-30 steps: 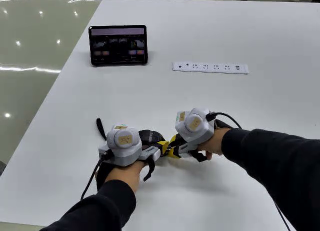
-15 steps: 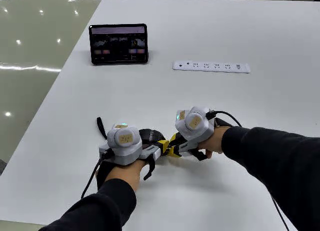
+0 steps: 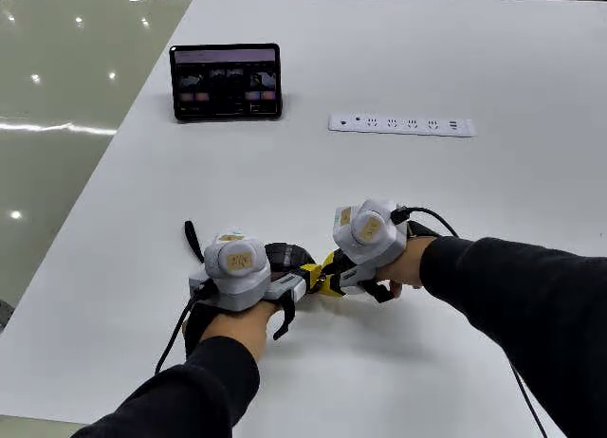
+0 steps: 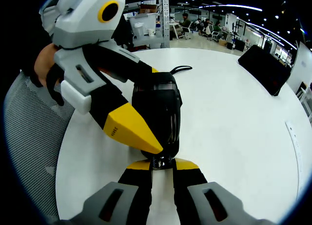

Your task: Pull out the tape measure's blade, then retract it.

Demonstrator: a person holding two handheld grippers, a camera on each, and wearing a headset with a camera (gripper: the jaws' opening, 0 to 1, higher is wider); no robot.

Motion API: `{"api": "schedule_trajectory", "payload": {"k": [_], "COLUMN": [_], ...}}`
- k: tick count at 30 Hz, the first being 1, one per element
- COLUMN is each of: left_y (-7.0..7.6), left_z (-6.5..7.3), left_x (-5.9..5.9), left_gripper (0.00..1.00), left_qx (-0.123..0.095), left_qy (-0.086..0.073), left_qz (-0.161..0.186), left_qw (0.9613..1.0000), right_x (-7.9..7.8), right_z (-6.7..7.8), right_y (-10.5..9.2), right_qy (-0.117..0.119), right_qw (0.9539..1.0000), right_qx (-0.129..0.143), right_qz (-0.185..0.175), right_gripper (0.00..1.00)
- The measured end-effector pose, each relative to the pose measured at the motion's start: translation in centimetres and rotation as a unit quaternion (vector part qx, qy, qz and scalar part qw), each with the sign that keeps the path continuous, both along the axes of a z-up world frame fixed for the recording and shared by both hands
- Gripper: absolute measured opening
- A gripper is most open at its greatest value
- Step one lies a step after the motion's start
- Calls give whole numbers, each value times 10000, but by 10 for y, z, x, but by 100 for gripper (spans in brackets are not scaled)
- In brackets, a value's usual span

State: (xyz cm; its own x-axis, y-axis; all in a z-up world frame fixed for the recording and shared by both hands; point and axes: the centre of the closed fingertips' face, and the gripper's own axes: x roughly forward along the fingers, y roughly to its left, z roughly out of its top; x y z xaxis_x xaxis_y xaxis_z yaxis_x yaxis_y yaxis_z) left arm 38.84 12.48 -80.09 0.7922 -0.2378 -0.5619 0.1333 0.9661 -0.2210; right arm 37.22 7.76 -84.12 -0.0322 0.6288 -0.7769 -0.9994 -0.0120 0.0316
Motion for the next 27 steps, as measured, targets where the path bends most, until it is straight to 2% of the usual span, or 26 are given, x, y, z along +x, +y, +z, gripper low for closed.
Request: {"api": "schedule_trajectory", "payload": {"k": [11, 12, 16, 17, 19, 21, 22, 24, 25, 27], "left_y": [-1, -1, -1, -1, 3, 7, 11, 20, 26, 36], "left_z": [1, 1, 1, 3, 9, 12, 15, 18, 21, 23], "left_x": [0, 0, -2, -2, 0, 0, 2, 2, 4, 4], "left_gripper": [57, 57, 58, 57, 60, 68, 74, 86, 91, 100], "left_qx": [-47, -40, -89, -43, 287, 177, 31, 53, 64, 69], "left_qy": [12, 24, 139, 117, -87, -93, -146, -191, -297, -298], "left_qz": [-5, -57, -287, -392, -605, -571, -588, -603, -669, -803], "left_qw": [10000, 10000, 9995, 9992, 9977, 9982, 9982, 9980, 9973, 9963], "right_x": [-2, -2, -1, 0, 1, 1, 2, 3, 4, 6], "right_z": [0, 0, 0, 0, 2, 4, 5, 10, 14, 19], "right_y": [0, 0, 0, 0, -2, -5, -9, -14, -18, -27], "right_qy": [-35, -104, -112, -111, -193, -185, -199, -190, -194, -266], "right_qw": [10000, 9999, 9998, 9996, 9991, 9985, 9981, 9973, 9968, 9956], "right_qx": [11, 1, -26, -29, 30, 88, 102, 184, 220, 265], "right_qz": [-87, -80, -172, -257, -375, -502, -576, -692, -741, -858], "right_gripper": [12, 12, 13, 14, 16, 19, 21, 24, 25, 28]}}
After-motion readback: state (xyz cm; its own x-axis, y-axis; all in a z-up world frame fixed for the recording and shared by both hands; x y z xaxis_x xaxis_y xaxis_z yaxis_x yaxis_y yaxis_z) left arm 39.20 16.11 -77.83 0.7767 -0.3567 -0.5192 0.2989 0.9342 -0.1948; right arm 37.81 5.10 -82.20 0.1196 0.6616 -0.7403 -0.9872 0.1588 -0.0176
